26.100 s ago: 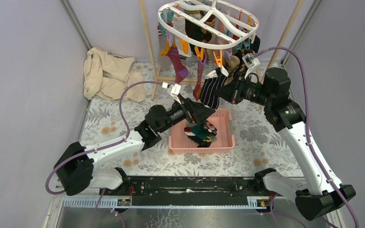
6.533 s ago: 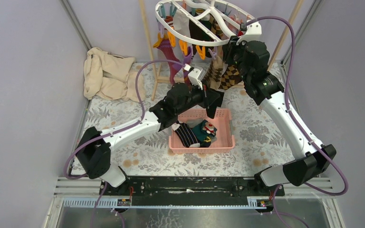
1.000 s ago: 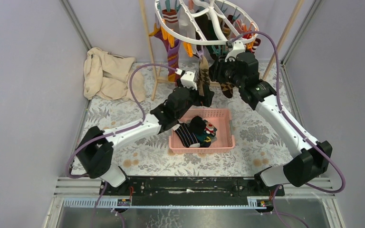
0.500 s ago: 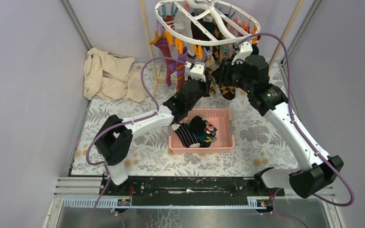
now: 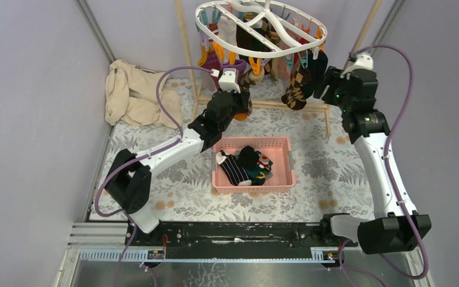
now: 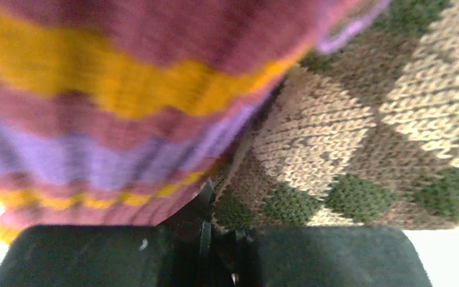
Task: Remove the socks clipped to the hanger
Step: Adjust the hanger on the clothesline.
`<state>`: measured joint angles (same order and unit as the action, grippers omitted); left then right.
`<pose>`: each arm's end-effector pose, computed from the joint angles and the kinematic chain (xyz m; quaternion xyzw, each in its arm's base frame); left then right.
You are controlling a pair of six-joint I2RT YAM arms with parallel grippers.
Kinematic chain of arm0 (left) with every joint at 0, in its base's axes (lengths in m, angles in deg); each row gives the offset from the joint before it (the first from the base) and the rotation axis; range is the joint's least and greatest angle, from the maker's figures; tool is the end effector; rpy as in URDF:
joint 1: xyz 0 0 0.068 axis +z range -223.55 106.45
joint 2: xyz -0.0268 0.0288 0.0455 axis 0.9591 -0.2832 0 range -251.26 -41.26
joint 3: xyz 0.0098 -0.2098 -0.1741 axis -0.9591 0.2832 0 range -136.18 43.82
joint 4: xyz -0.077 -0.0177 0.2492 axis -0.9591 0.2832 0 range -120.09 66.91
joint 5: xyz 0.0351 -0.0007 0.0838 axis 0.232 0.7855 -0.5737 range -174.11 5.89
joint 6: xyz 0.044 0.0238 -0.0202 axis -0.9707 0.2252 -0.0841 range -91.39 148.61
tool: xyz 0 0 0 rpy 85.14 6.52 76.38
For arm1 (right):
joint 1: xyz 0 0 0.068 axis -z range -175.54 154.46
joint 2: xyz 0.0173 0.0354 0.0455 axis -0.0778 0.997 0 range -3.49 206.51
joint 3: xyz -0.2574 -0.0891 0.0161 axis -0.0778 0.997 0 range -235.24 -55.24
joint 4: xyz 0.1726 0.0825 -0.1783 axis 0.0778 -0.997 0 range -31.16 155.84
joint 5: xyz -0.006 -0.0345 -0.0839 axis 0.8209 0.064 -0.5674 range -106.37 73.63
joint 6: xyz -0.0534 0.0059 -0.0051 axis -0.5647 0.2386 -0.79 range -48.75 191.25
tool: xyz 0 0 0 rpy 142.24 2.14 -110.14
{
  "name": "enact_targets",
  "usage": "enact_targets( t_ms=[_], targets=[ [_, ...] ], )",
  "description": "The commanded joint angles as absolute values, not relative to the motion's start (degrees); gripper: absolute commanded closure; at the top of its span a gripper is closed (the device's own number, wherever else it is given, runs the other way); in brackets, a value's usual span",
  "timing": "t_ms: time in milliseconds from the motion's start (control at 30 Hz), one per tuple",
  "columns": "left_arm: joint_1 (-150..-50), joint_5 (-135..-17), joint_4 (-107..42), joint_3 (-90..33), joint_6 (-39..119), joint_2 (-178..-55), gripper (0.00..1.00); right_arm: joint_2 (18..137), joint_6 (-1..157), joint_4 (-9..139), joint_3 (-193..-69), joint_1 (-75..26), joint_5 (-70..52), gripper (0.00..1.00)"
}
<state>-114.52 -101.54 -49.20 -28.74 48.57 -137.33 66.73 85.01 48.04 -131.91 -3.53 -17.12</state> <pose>0.3122 -0.2569 0.3250 0.0309 0.7319 -0.2447 0.6353 0.2722 0.0378 0.4275 0.0430 0.7724 0.1146 0.6232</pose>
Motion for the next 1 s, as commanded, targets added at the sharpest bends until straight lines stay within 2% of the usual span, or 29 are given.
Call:
enact_targets(
  t_ms=[0,233,767,967],
  targets=[
    [-113.06,-99.51,-48.43,-27.12,50.18,-134.31,0.86,65.34,88.66,51.64,-131.22,3.13,-13.06,0.32],
    [-111.41,-97.57,-46.15,-25.83,49.77,-131.28,0.85,71.02,92.13,62.23,-128.52,9.62,3.73,0.33],
    [-108.45,-94.45,-43.05,-22.03,49.30,-125.85,0.83,78.87,94.35,84.55,-123.74,11.05,14.45,0.31],
    [-108.01,-93.82,-42.33,-21.96,49.26,-125.49,0.83,81.96,99.25,92.49,-121.89,11.05,23.36,0.38]
  ],
)
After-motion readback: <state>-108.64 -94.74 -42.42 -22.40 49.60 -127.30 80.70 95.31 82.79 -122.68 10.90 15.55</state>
